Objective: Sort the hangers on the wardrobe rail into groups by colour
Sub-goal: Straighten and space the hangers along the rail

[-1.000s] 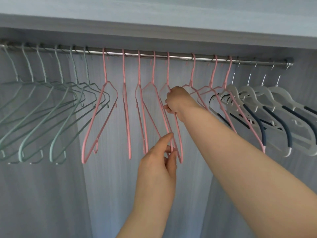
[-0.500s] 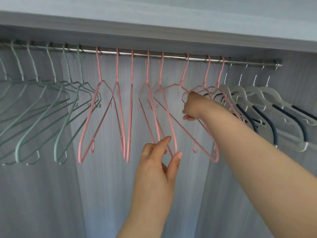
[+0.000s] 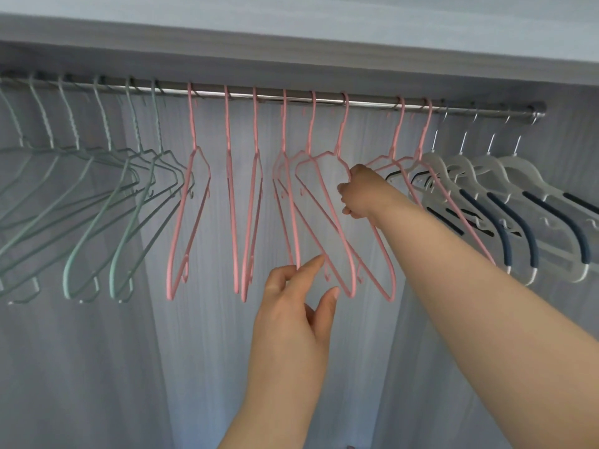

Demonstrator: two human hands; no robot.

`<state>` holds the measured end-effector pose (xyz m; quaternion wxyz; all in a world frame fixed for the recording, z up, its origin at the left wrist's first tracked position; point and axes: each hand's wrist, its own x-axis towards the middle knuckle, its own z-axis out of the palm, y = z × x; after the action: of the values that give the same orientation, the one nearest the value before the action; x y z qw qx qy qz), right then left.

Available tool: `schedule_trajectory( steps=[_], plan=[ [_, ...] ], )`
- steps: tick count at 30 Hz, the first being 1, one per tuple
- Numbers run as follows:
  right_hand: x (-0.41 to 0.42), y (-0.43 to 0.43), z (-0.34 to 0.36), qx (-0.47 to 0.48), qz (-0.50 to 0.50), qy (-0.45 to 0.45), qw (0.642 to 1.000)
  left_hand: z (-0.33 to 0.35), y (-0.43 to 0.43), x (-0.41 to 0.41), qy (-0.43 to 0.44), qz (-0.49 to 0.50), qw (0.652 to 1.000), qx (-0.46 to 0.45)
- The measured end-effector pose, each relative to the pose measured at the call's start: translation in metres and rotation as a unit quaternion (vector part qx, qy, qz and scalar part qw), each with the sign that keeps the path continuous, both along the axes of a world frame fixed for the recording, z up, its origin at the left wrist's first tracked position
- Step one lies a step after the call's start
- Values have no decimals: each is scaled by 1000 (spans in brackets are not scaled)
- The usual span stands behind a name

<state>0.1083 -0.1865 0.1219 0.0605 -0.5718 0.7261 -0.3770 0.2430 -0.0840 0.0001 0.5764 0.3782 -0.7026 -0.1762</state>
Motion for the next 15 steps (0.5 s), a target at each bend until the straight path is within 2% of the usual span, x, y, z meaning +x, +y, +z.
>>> schedule_trajectory(
  steps=[2,5,8,10,12,15],
  plan=[
    [-7,10,6,15,-23,70,997,-1,4,0,-5,2,1000,2],
    [-26,39,17,-29,-106,190,976,-3,11,-1,8,15,1000,-23],
    [-48,59,17,-24,-164,221,961,0,19,-7,56,27,996,-68],
    [-55,62,13,39,-158,199,966,2,24,-18,76,5,993,-94],
    [-58,61,6,57,-121,129,983,0,30,-35,56,-33,992,-104],
    [-64,47,-7,23,-48,-29,998,-9,34,-58,1,-95,992,-81]
  ],
)
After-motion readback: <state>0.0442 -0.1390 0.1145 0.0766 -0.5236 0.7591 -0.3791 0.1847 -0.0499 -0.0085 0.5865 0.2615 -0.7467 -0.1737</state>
